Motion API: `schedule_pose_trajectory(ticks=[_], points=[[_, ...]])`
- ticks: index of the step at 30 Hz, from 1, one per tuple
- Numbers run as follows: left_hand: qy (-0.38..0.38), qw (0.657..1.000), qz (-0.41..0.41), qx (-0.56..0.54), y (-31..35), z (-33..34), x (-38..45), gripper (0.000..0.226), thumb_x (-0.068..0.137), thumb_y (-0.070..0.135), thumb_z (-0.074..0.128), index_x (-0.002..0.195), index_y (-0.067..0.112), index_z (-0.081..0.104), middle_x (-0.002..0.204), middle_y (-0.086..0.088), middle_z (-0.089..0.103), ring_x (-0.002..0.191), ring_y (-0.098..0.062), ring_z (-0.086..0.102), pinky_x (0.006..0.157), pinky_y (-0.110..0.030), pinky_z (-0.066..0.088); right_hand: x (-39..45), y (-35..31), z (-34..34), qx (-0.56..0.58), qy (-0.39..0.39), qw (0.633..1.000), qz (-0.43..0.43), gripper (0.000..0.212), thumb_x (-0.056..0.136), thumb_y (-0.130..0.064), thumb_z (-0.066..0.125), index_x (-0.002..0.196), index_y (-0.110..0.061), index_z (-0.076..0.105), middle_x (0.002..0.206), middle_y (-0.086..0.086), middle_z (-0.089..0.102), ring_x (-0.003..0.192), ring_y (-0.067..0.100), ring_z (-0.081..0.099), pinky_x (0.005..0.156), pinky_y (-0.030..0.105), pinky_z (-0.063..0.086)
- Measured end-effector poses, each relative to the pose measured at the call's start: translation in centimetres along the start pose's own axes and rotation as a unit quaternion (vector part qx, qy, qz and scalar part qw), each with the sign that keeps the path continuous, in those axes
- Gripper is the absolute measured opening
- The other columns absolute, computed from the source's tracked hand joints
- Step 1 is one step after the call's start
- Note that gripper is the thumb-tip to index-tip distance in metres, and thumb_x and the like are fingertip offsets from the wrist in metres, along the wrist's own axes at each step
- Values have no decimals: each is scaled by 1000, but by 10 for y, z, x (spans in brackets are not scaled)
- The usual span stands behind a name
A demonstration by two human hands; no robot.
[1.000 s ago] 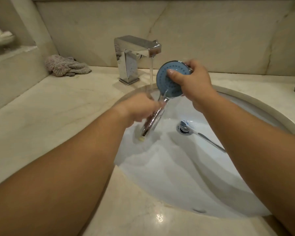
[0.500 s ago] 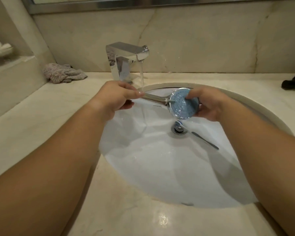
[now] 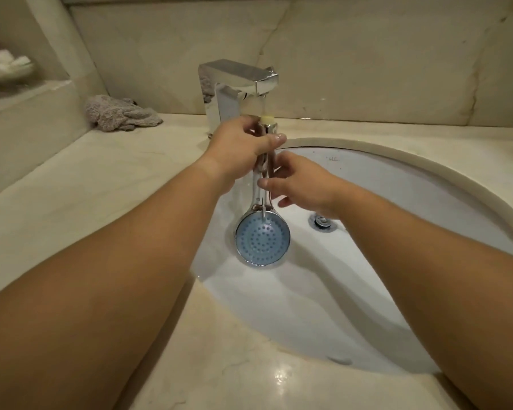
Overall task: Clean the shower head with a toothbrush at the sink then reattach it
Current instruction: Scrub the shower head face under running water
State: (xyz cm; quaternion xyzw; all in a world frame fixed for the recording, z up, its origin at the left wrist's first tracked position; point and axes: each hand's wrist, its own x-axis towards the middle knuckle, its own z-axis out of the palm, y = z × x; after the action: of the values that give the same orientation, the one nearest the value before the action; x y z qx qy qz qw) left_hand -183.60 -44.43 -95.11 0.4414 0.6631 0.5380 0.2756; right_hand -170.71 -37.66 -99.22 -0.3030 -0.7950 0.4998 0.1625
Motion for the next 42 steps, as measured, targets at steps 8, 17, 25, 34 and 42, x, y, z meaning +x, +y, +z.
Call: schedule_pose_trajectory(ticks=[8,17,25,34,42], points=[[-13,998,16,-62,-9,-6,1,17,93,10,73,109,12,68,94,-11,66,83,-23,61,64,-30,48,13,2,9,-78,77,993,-38,39,95,-30,60,132,-22,46,90,-11,54,87,18,60,85,44,55],[-15,990,42,-136,-14,-1,2,37,98,-3,62,132,12,59,90,-6,64,72,-17,61,56,-19,48,13,7,10,-104,94,989,-37,33,96,-35,57,127,-25,48,93,2,59,77,22,63,75,40,55],[-8,986,31,-165,-17,0,4,37,97,-2,64,130,14,61,90,0,69,73,-14,65,58,-19,51,11,11,10,-123,108,986,-42,35,96,-38,55,129,-27,48,93,2,61,80,18,62,67,30,49],[-5,984,30,-173,-17,1,4,29,96,-3,64,119,16,64,92,0,68,73,-10,65,59,-19,52,8,13,13,-121,116,985,-29,40,95,-39,57,133,-30,47,92,-2,62,81,14,61,64,25,46],[3,985,31,-168,-19,0,7,35,96,-1,65,126,16,64,93,4,72,80,-12,67,63,-21,53,8,11,17,-122,133,983,-26,44,95,-39,58,136,-29,46,89,-5,63,81,13,62,67,28,48]])
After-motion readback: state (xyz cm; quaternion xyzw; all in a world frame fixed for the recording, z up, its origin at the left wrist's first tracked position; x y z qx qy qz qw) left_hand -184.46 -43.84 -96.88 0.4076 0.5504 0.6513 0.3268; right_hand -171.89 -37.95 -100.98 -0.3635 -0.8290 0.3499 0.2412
